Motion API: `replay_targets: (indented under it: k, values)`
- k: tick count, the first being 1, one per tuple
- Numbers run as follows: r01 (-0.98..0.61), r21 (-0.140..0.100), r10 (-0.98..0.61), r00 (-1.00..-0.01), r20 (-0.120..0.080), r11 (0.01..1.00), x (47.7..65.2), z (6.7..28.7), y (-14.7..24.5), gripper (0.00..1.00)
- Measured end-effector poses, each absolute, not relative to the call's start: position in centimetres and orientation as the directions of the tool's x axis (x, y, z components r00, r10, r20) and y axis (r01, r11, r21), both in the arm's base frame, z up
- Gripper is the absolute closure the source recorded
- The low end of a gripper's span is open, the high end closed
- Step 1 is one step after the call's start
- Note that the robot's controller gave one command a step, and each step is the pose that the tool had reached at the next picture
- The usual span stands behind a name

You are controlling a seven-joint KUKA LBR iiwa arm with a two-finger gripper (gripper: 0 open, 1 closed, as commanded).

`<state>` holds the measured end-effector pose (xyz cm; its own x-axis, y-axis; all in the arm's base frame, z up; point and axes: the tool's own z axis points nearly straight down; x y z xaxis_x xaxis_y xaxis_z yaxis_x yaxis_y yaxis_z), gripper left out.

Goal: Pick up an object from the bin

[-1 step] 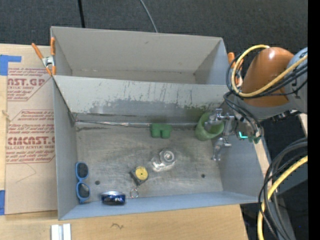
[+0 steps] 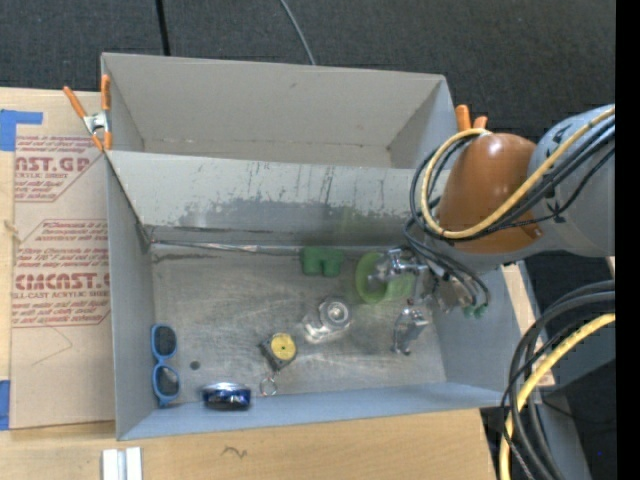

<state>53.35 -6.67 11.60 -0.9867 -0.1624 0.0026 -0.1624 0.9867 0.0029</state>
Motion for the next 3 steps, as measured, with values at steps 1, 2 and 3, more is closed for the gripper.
replay_targets:
  k: [1, 2, 3]
  values:
    - [-0.418, -0.001, -0.418, -0.908, -0.003, 0.908, 57.0, 7.1, -2.2, 0.0]
    - [-0.562, -0.004, -0.562, -0.827, -0.006, 0.827, 56.0, 7.2, 2.1, 0.0]
    - [-0.562, -0.004, -0.562, -0.827, -0.004, 0.827, 56.0, 7.4, 2.0, 1.0]
